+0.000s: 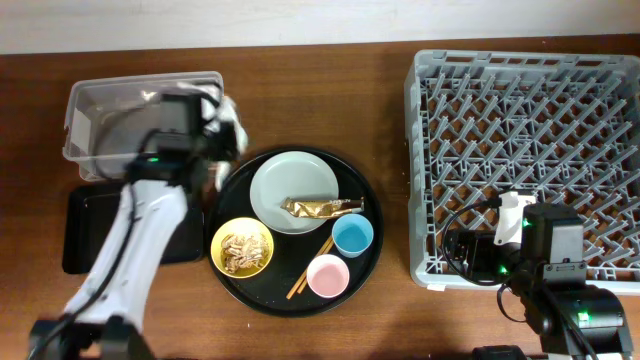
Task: Sort waste into correct bins and load items into the dishwasher rack
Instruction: 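Carry the tissue left and drop it into the clear plastic bin, then reach the left gripper to the gold wrapper and grasp it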
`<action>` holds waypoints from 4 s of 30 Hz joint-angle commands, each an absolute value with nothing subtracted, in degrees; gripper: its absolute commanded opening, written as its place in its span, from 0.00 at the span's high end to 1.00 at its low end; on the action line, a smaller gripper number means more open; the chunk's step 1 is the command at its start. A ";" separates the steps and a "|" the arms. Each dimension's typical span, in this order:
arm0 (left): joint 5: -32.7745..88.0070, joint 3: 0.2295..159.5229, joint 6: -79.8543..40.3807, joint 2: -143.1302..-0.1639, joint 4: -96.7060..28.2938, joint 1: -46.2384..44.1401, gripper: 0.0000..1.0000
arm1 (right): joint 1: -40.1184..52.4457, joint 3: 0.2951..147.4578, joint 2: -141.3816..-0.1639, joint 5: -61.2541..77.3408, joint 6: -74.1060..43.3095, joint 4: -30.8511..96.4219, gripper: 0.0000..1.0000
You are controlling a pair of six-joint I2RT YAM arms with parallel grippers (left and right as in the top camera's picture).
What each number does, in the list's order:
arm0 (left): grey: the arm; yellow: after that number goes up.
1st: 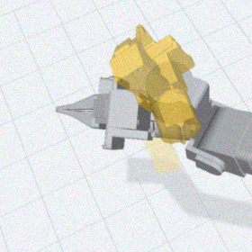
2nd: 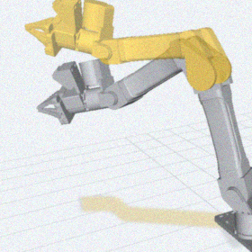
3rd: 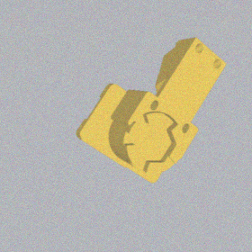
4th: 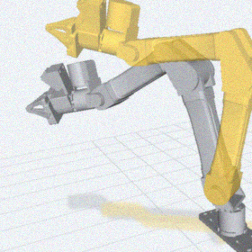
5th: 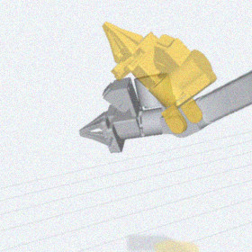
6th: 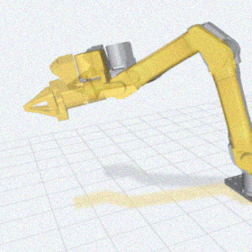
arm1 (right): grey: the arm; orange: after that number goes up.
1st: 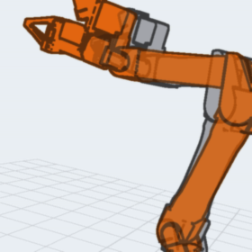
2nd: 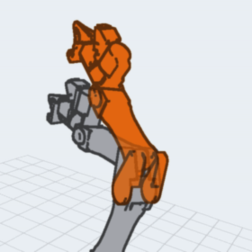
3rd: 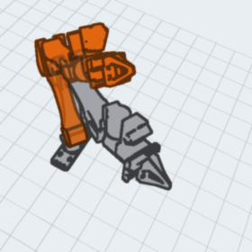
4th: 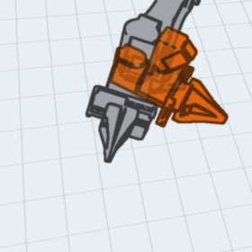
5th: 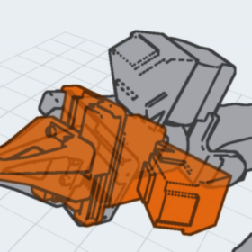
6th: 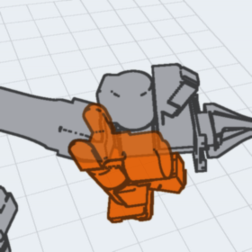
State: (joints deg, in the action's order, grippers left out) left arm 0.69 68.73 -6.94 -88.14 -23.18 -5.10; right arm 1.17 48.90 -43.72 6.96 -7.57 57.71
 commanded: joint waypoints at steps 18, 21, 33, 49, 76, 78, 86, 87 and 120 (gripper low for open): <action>13.61 69.32 -6.83 -92.14 -18.20 3.95 0.57 | 1.50 50.04 -43.62 6.90 -8.01 57.93 0.02; 15.05 69.30 -6.83 -92.16 -27.09 -1.26 0.57 | 1.50 50.06 -43.62 6.90 -8.01 57.93 0.02; 12.23 66.35 -6.17 -102.87 -34.96 -21.71 0.34 | 1.50 50.06 -43.62 6.90 -7.99 58.13 0.02; 12.67 66.59 -18.61 -104.77 -34.59 -23.49 0.25 | 1.50 50.06 -46.15 6.92 -8.01 58.61 0.02; 15.51 66.59 -45.01 -100.25 -37.28 -23.49 0.01 | 1.50 50.06 -46.28 6.90 -7.99 59.22 0.02; 15.53 66.59 -45.01 -99.98 -37.34 -23.49 0.01 | 1.50 50.04 -46.28 6.90 -7.99 59.22 0.02; 17.39 66.59 -44.99 -97.56 -41.52 -23.64 0.01 | 1.50 50.04 -46.28 6.90 -7.99 59.20 0.02; 18.09 66.59 -44.99 -97.58 -41.69 -23.66 0.01 | 1.50 50.04 -46.28 6.90 -8.01 59.20 0.02; 2.28 66.35 -53.32 -105.21 -34.59 -27.03 0.18 | 1.50 50.04 -46.28 6.90 -7.99 59.83 0.02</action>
